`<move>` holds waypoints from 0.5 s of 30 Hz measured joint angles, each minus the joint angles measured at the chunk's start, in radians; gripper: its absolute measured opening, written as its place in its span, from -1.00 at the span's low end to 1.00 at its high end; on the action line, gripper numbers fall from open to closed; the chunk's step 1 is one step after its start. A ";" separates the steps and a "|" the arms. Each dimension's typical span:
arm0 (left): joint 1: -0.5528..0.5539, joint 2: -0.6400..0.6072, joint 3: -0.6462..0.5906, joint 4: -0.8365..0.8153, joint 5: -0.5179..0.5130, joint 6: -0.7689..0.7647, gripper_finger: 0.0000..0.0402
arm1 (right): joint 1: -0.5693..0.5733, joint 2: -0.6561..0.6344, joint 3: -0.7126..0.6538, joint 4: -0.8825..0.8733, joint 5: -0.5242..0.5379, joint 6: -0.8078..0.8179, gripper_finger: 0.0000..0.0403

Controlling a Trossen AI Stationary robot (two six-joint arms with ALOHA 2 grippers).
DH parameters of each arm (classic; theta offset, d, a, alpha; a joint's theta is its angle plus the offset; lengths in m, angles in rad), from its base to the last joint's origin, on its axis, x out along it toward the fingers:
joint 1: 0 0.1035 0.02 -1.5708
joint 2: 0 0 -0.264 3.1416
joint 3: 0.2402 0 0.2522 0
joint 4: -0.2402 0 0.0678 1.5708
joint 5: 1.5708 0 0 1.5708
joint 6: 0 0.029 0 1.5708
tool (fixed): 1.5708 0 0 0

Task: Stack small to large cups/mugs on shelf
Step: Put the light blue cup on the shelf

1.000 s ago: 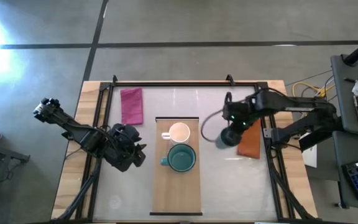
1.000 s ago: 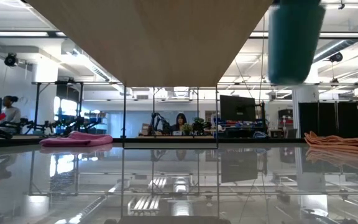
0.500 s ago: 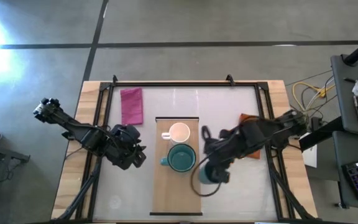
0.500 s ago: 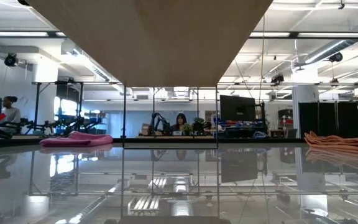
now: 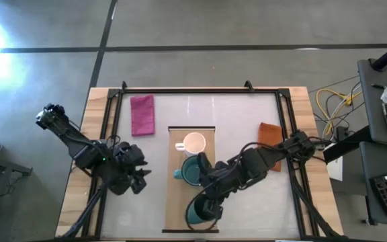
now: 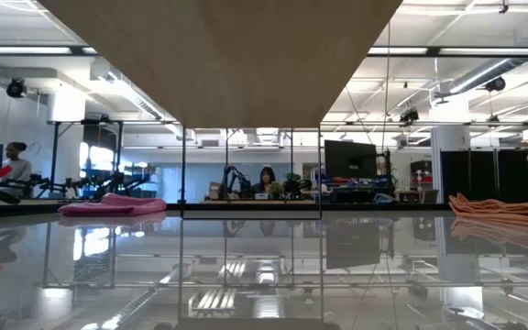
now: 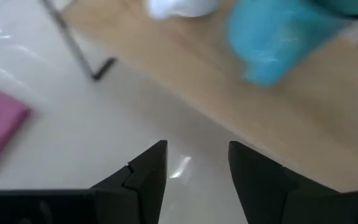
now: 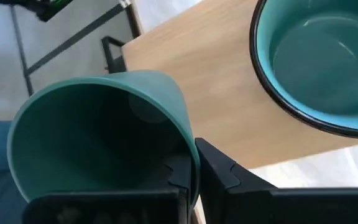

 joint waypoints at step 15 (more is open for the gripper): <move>-0.167 0.124 0.007 0.464 0.049 0.074 -0.22 | 0.028 0.086 0.015 0.027 0.060 0.122 -0.96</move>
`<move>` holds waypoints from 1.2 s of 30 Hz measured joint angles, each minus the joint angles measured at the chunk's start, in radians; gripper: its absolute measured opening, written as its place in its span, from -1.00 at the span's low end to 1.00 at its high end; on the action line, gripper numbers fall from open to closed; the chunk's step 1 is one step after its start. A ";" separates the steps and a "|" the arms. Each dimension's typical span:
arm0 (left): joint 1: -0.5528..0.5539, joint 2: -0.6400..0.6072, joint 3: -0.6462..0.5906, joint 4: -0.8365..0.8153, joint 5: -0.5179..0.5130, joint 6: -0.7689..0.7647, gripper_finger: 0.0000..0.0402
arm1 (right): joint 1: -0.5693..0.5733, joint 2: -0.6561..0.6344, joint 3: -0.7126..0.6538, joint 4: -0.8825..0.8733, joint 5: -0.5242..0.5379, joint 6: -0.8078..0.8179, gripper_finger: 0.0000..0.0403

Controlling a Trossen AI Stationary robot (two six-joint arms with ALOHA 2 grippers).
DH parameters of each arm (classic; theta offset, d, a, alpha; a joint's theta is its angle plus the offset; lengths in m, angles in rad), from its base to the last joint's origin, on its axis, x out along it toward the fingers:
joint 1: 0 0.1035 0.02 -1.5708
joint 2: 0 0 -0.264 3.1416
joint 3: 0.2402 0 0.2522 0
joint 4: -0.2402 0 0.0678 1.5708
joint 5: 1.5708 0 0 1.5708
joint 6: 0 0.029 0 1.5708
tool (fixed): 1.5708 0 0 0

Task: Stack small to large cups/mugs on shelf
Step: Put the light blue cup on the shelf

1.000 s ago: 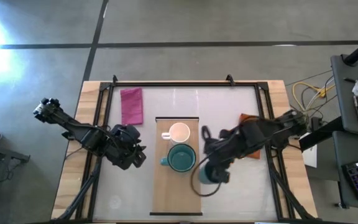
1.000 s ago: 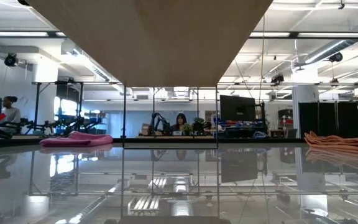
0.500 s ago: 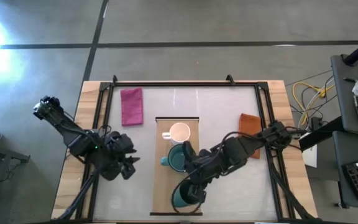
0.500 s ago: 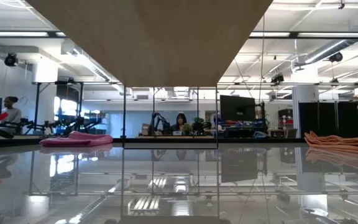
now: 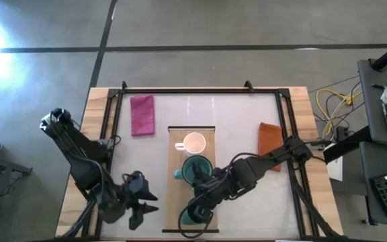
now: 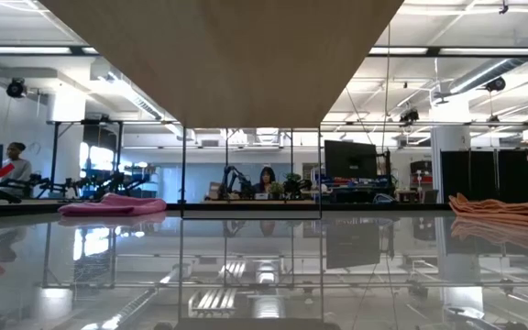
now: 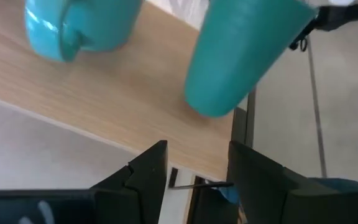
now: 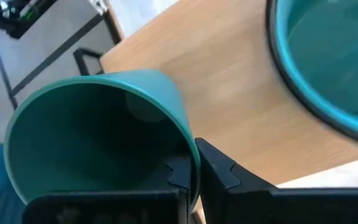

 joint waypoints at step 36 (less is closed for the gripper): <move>0.153 0.239 0.012 0.305 0.070 0.158 -0.22 | 0.018 -0.022 -0.001 0.064 0.119 0.009 -0.76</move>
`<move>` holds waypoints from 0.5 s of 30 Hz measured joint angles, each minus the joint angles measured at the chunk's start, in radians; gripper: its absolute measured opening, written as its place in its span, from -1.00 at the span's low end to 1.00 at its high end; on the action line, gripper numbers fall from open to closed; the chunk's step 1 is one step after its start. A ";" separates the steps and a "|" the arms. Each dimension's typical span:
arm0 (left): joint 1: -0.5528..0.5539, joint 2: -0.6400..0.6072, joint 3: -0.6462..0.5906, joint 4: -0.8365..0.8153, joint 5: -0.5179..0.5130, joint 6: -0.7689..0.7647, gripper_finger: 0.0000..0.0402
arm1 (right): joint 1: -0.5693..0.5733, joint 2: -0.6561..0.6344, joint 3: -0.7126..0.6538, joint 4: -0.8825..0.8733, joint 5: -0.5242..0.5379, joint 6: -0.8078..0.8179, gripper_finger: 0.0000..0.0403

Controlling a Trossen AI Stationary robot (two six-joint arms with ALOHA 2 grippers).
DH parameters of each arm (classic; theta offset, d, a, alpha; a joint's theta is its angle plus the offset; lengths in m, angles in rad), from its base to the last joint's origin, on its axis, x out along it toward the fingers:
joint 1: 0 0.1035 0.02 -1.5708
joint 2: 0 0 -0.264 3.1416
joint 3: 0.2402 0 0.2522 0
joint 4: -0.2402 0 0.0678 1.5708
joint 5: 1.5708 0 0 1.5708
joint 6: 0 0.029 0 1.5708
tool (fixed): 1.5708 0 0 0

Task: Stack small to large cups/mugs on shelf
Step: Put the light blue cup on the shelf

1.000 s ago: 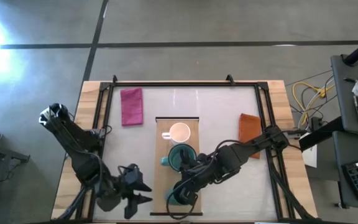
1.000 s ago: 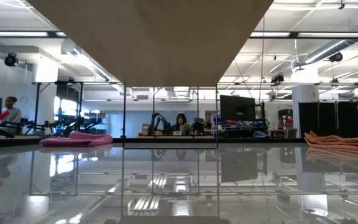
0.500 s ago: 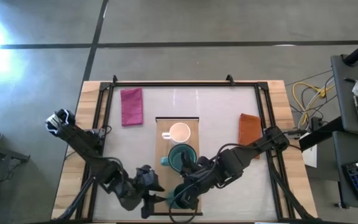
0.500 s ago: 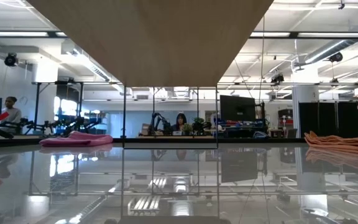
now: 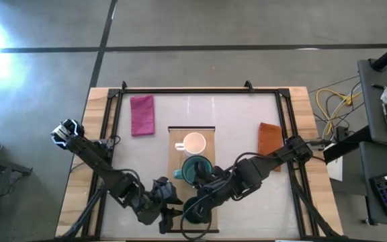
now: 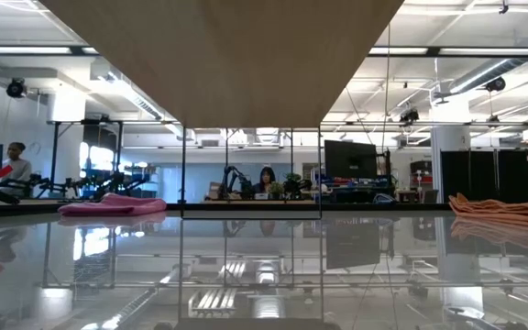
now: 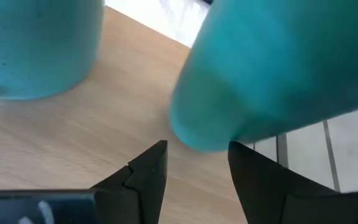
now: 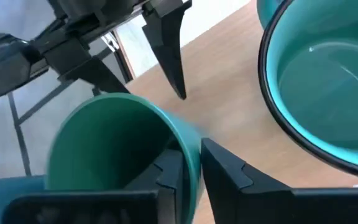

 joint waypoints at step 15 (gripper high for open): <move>-0.002 -0.017 -0.001 -0.197 0.005 -0.043 -0.22 | -0.007 0.000 0.000 -0.015 0.014 -0.002 -0.64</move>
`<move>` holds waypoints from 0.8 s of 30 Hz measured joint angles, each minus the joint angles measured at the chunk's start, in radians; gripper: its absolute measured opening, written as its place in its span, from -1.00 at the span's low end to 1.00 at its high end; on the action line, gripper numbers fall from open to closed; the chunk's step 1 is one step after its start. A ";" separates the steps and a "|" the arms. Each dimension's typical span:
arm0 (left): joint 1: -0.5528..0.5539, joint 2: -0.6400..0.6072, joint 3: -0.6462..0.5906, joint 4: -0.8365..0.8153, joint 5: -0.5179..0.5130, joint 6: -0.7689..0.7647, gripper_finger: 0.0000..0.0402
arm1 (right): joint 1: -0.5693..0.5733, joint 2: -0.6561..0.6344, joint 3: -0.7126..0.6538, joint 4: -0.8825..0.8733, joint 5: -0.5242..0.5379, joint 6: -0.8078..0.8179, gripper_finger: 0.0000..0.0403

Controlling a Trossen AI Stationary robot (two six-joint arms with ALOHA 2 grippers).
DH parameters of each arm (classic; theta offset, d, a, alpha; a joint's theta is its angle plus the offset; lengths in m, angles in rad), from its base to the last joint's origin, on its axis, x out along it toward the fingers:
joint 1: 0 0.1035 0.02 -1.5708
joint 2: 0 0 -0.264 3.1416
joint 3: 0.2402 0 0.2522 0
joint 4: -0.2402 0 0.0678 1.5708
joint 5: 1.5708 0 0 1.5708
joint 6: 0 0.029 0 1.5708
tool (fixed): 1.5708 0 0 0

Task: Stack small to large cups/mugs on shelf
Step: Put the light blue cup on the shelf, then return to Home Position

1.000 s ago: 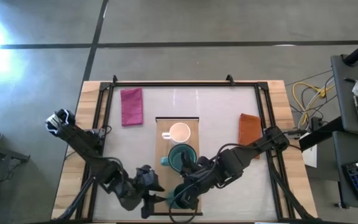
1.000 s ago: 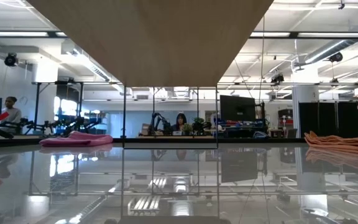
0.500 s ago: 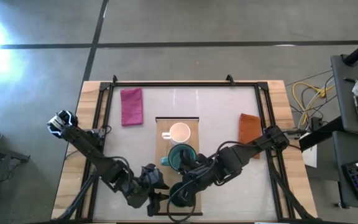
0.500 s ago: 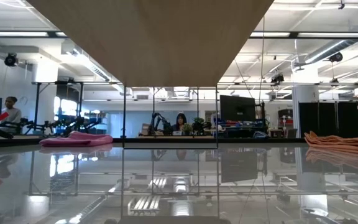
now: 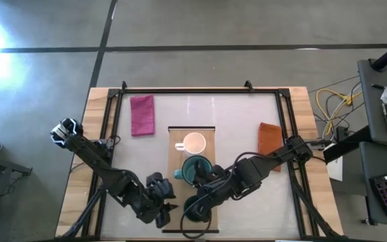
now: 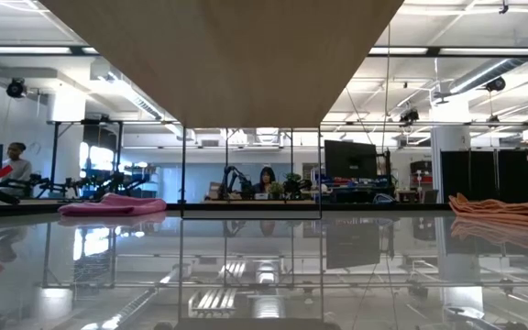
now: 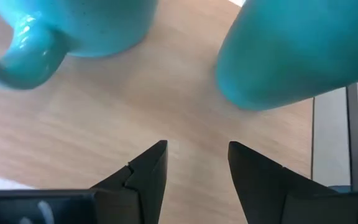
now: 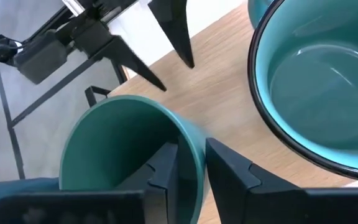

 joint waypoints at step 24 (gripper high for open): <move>-0.010 -0.349 0.087 0.228 -0.062 0.159 -0.22 | -0.024 -0.365 0.001 -0.061 0.214 0.017 -0.63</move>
